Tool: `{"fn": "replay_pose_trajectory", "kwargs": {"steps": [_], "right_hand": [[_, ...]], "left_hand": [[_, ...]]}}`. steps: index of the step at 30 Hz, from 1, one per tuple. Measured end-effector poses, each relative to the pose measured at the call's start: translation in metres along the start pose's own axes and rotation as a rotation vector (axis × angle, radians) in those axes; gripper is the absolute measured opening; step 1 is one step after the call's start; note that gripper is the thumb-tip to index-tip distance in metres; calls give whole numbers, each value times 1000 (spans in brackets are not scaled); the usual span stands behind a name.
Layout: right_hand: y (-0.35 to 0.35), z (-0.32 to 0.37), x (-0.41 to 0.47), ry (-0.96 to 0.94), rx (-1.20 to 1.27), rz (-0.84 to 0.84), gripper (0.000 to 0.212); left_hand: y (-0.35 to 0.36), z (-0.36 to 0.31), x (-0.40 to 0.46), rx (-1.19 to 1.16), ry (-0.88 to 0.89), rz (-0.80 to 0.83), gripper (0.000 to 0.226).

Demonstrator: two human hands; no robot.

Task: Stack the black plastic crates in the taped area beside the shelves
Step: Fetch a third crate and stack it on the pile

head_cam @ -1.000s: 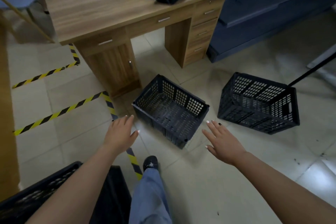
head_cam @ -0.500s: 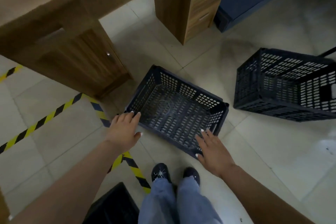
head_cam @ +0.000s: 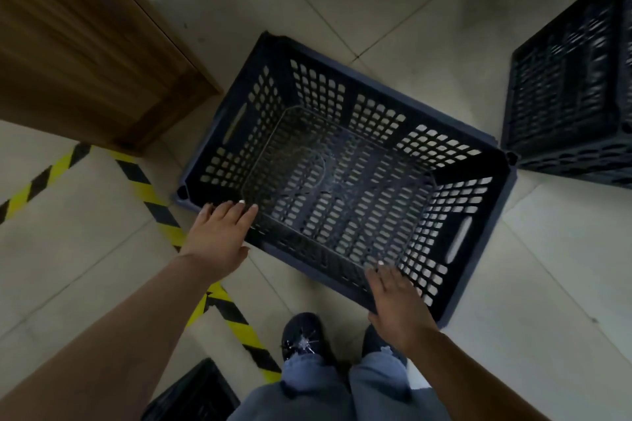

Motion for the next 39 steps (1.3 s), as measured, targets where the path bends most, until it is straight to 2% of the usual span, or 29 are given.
{"fn": "replay_pose_trajectory", "kwargs": {"steps": [3, 5, 8, 12, 16, 20, 22, 23, 25, 28, 30, 33, 34, 37, 39], "right_hand": [[4, 0, 8, -22, 11, -45, 87], [-2, -1, 2, -36, 66, -87, 74], [-6, -17, -8, 29, 131, -30, 64], [-8, -51, -16, 116, 46, -101, 50], [-13, -63, -19, 139, -15, -101, 53], [-38, -74, -33, 148, -72, -234, 47], [-54, -80, -45, 126, -113, -260, 39], [-63, -81, -52, 114, -129, -270, 37], [-82, -80, -72, 80, -132, -287, 37], [-111, -71, -113, 4, -127, -334, 46], [-133, -66, -141, -38, -126, -369, 49], [-166, -63, -170, -46, -153, -403, 49], [-172, -63, -174, -44, -159, -415, 49], [-168, -64, -174, -69, -167, -449, 48], [-155, -69, -164, -84, -167, -486, 55]], "left_hand": [[19, 0, 13, 26, -8, -38, 68], [22, -2, 18, 30, 0, -76, 60], [22, -13, 24, 69, 64, -53, 50], [18, -40, 31, 100, 141, -13, 41], [14, -56, 26, 197, 153, -22, 43], [-2, -64, 13, 136, 167, -88, 23], [-19, -66, 0, 141, 162, -162, 22], [-25, -66, -9, 140, 136, -127, 19], [-30, -65, -29, 192, 104, -55, 25], [-52, -66, -69, 161, 108, -61, 24], [-75, -69, -99, 85, 124, -115, 18], [-110, -73, -133, 47, 135, -236, 24], [-113, -74, -139, 36, 123, -204, 23], [-101, -77, -138, 29, 79, -243, 32], [-85, -79, -128, 5, 70, -285, 46]]}}
Point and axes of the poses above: each hand's wrist, its own x-axis towards the middle knuckle, its own y-axis out of the palm, z = x × y, the point moved 5 cm from there along x, towards the middle knuckle, and after that the axes turned 8 degrees about -x, right-handed, at the moved point
